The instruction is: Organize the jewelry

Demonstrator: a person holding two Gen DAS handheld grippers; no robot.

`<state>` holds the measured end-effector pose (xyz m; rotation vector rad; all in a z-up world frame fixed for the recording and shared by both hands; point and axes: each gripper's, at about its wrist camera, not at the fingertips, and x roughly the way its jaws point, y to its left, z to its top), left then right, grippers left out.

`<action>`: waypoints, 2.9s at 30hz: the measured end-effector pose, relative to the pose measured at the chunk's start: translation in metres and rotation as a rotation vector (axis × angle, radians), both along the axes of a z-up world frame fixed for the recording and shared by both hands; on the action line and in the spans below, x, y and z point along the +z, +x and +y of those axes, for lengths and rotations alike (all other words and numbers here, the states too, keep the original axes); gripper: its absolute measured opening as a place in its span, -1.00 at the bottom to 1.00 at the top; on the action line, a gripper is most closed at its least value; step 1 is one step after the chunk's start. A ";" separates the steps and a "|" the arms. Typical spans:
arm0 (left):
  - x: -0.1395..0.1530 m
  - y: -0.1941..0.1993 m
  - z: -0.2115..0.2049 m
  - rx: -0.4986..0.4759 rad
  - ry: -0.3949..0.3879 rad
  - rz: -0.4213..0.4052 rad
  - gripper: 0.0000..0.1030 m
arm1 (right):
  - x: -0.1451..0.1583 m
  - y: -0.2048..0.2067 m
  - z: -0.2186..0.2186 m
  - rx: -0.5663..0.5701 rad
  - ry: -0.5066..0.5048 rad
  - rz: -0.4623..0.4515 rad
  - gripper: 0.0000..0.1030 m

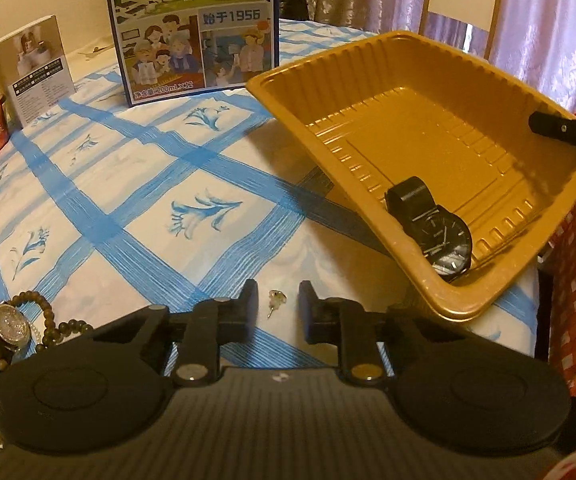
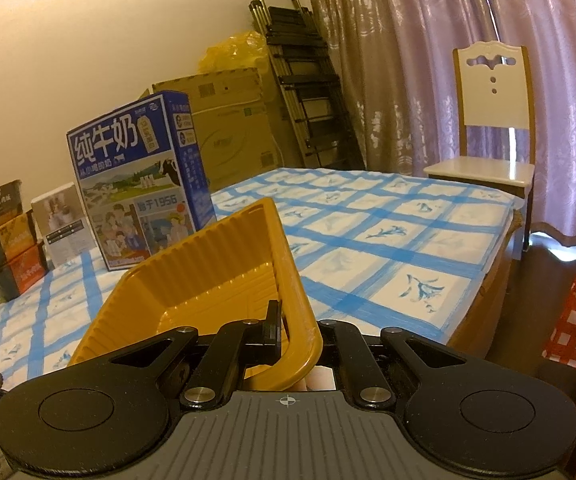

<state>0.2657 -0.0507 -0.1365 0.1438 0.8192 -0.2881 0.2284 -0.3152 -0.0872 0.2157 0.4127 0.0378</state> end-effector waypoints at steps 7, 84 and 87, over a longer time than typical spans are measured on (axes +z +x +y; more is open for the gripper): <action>-0.002 0.001 0.000 -0.006 0.005 -0.003 -0.85 | -0.001 0.006 0.005 0.017 -0.003 -0.006 -0.87; 0.005 -0.080 0.061 0.320 -0.107 0.026 -0.48 | -0.008 -0.003 0.013 0.026 0.026 0.024 -0.86; 0.004 -0.075 0.057 0.291 -0.120 0.028 -0.48 | -0.008 -0.003 0.013 0.025 0.025 0.025 -0.87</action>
